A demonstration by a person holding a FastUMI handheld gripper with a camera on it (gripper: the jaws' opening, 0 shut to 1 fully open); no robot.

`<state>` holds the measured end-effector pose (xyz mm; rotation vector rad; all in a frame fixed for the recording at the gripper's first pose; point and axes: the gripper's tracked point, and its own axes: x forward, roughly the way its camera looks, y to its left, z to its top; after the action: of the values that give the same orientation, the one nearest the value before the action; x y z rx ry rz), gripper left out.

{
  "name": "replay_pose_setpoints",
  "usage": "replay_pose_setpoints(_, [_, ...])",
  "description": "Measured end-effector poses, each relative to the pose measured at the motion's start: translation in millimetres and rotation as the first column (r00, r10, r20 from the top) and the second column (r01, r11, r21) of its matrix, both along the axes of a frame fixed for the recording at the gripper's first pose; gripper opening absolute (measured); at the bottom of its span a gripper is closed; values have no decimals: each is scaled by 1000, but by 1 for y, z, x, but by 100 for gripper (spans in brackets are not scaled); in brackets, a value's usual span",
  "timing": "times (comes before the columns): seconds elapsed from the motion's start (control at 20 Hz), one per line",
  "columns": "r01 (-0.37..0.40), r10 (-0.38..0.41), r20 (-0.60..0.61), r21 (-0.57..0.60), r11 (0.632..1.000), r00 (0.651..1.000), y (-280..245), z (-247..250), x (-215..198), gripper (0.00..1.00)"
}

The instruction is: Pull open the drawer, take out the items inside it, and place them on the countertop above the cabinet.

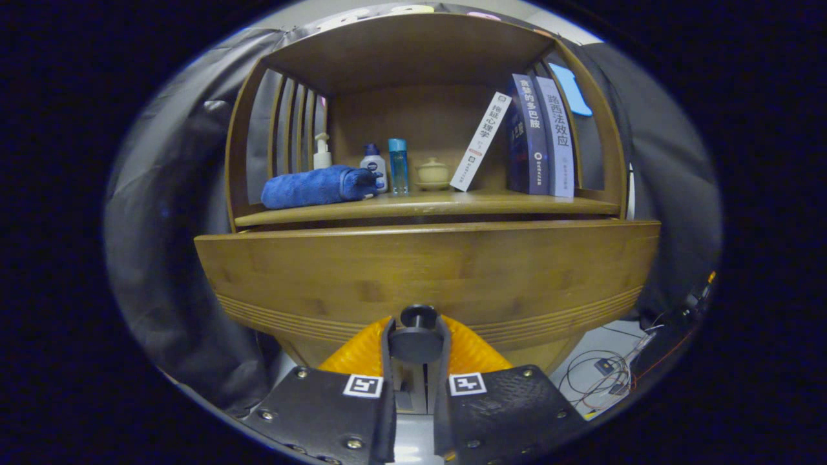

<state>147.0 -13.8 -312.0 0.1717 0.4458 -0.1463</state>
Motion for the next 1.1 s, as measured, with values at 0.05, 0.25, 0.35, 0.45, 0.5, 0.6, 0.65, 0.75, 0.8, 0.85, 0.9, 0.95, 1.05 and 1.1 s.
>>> replay_pose_setpoints(0.05, [-1,1,2,-2,1000,1000,1,2,-7,23])
replay_pose_setpoints(0.25, [-18,18,4,-25,1000,1000,7,8,-33,23])
replay_pose_setpoints(0.35, [-23,23,-2,-17,1000,1000,10,7,-47,23])
replay_pose_setpoints(0.45, [-29,29,10,-37,999,1000,11,10,-57,23])
replay_pose_setpoints(0.5, [-34,34,-5,-46,998,999,12,6,-62,23])
replay_pose_setpoints(0.6, [-40,40,-3,-38,998,999,16,10,-74,23])
replay_pose_setpoints(0.65, [-42,41,-3,-36,998,999,18,10,-75,23])
replay_pose_setpoints(0.75, [-39,39,-9,-24,999,999,19,10,-79,23])
replay_pose_setpoints(0.8, [-38,38,-12,-18,999,999,21,10,-82,23])
replay_pose_setpoints(0.85, [-40,40,-11,-18,999,999,22,10,-83,23])
replay_pose_setpoints(0.9, [-42,42,-13,-24,999,999,23,11,-84,23])
replay_pose_setpoints(0.95, [-43,43,-15,-25,999,999,23,10,-86,23])
replay_pose_setpoints(1.05, [-41,41,-16,-15,999,999,26,11,-92,23])
replay_pose_setpoints(1.1, [-44,44,-15,-17,999,999,28,12,-97,23])
